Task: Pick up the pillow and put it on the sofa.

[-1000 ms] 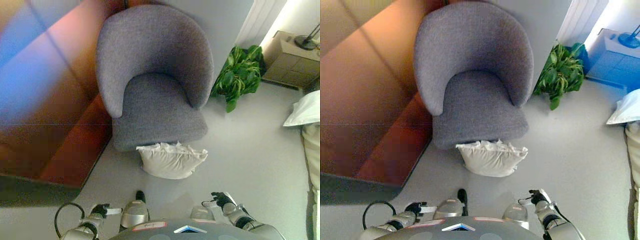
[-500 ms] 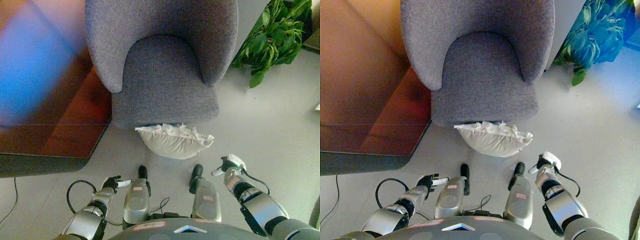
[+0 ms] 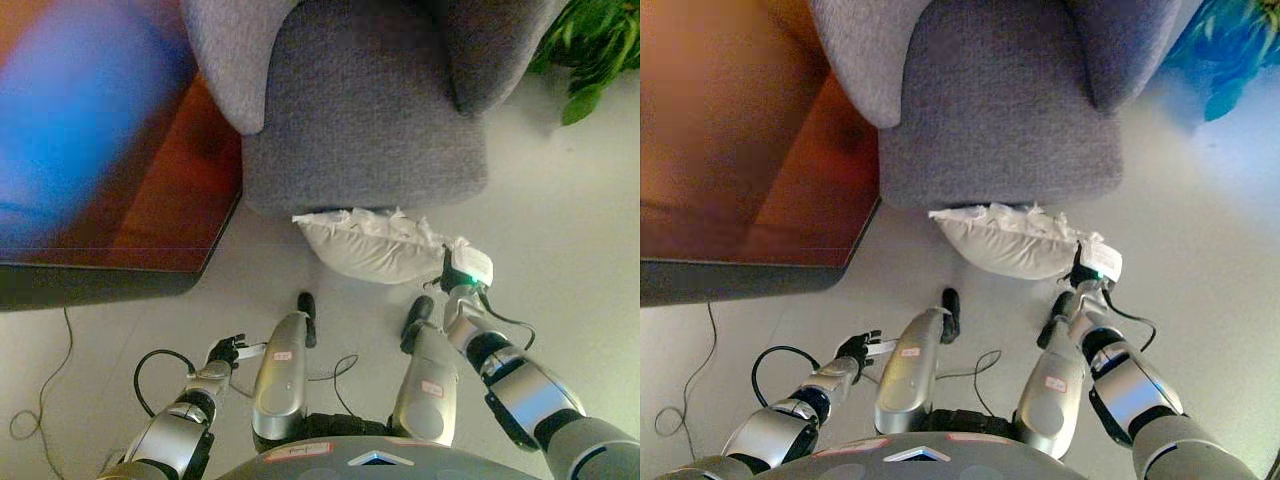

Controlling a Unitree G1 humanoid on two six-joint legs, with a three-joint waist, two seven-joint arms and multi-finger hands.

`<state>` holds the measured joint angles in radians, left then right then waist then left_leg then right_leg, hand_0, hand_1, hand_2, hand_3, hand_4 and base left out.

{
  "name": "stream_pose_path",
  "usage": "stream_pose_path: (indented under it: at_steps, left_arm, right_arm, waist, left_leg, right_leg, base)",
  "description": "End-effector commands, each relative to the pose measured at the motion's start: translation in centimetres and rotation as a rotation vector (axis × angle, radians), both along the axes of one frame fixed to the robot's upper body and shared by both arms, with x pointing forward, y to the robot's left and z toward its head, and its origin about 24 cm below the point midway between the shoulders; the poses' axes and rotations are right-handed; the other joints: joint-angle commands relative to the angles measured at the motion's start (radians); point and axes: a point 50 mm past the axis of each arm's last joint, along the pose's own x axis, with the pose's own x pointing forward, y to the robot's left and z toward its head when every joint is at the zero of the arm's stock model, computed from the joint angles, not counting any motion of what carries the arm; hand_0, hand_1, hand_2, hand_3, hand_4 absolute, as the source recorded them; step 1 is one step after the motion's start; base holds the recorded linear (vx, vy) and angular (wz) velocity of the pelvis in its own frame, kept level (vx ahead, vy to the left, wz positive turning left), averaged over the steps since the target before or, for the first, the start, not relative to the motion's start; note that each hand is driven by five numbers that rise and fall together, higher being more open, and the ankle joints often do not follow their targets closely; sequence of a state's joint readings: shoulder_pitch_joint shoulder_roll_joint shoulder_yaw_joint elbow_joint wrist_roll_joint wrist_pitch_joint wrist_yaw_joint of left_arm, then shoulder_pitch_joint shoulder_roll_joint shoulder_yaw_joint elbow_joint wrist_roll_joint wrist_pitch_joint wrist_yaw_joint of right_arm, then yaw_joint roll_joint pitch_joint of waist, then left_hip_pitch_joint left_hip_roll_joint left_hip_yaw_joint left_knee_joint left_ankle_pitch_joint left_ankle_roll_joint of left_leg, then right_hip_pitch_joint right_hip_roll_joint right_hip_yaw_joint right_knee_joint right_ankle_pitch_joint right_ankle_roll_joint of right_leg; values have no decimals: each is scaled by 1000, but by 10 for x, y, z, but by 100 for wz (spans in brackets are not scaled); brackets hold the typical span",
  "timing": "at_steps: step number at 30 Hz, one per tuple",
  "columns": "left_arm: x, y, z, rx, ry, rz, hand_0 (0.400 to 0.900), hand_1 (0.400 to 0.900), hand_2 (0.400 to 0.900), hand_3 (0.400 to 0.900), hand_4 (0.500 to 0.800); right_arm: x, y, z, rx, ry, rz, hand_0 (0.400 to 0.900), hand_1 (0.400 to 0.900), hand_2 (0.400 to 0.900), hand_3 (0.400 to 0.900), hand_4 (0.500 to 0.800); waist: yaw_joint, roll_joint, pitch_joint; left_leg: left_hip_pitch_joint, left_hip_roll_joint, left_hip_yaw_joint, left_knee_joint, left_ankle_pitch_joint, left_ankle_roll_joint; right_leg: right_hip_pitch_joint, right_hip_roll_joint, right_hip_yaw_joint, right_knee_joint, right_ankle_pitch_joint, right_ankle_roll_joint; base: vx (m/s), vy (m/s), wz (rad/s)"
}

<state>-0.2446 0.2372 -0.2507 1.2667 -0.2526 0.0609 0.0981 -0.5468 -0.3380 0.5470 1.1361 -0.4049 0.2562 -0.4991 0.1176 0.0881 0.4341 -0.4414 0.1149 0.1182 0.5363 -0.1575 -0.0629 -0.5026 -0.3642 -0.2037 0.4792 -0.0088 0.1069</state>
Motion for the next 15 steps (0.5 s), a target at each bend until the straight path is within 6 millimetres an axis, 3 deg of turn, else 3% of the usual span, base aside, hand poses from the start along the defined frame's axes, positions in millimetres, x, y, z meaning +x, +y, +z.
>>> stream_pose_path:
  at_steps: [1, 15]
  left_arm:
    - [-25, 25, -4, 43, 44, 47, 900, 900, 900, 900, 800]
    - [-40, 16, -10, -42, 59, 79, 900, 900, 900, 900, 800]
  right_arm:
    - [24, -13, 38, -89, -179, 10, 900, 900, 900, 900, 800]
    - [57, -47, 112, -199, -377, -68, 900, 900, 900, 900, 800]
  waist:
    - [35, -7, 1]
    - [53, 59, 42]
  left_leg:
    - [-44, -17, -30, 58, 3, 24]
    - [-196, -30, -46, 225, -62, 28]
  right_leg:
    - [23, -73, 55, 97, -15, -1]
    - [-152, -65, 114, 315, -116, -11]
  base:
    - [-19, 25, 9]
    - [-11, 21, 10]
